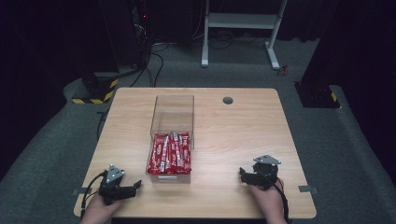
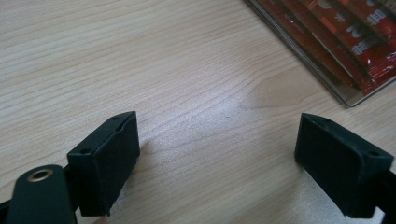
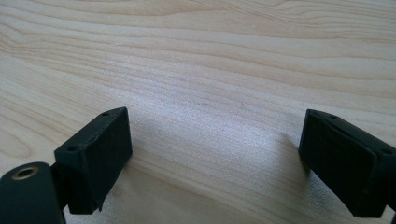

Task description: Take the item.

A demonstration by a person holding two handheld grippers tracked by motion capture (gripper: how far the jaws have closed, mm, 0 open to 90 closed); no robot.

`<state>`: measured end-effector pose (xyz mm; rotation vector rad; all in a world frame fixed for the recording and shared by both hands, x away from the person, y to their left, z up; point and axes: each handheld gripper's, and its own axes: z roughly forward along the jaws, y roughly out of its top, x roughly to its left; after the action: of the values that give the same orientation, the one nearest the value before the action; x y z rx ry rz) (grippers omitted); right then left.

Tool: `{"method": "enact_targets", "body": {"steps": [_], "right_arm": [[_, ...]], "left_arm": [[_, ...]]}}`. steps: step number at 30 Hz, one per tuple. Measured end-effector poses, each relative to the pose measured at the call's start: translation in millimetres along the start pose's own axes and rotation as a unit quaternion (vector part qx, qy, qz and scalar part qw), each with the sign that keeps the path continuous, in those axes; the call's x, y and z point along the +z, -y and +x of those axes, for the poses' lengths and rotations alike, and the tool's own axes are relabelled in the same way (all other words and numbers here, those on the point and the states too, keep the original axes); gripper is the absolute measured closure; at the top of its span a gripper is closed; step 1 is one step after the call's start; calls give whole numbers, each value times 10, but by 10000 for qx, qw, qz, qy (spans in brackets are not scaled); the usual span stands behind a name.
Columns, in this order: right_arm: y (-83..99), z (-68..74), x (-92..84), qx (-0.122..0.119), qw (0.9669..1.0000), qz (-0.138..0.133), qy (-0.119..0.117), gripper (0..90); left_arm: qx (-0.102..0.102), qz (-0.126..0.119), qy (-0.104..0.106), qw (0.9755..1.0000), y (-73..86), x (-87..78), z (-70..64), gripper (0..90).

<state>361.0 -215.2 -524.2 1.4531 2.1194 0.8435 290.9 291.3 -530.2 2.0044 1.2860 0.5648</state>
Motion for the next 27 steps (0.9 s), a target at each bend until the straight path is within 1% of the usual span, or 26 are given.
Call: {"method": "enact_targets", "body": {"steps": [2,7,10,11,16,19,22,23,27], "right_arm": [[-2,-3,-12,3,10000,6,-28,124],[-4,-7,-31,-15,9999,-53,-89,133],[-20,1,-58,-128,9998,-135,-119,152],[-20,1,-58,-128,9998,-135,-119,152],[-25,27,-79,-168,9994,-179,-234,181],[-26,51,-77,-238,9989,-264,-316,194],[-29,68,-84,-226,9986,-313,-371,202],[-33,83,-95,-245,9982,-379,-403,202],[-37,110,-102,-251,9979,-381,-464,203]], "left_arm": [[1,1,0,10000,0,0,0,142],[1,4,2,10000,0,0,1,142],[-1,2,2,10000,0,0,0,142],[2,2,1,10000,0,0,0,142],[0,1,-1,10000,0,0,0,142],[4,3,-2,10000,0,0,-1,142],[3,2,0,10000,0,0,0,142],[3,2,-1,10000,0,0,0,142],[3,2,0,10000,0,0,0,142]]}}
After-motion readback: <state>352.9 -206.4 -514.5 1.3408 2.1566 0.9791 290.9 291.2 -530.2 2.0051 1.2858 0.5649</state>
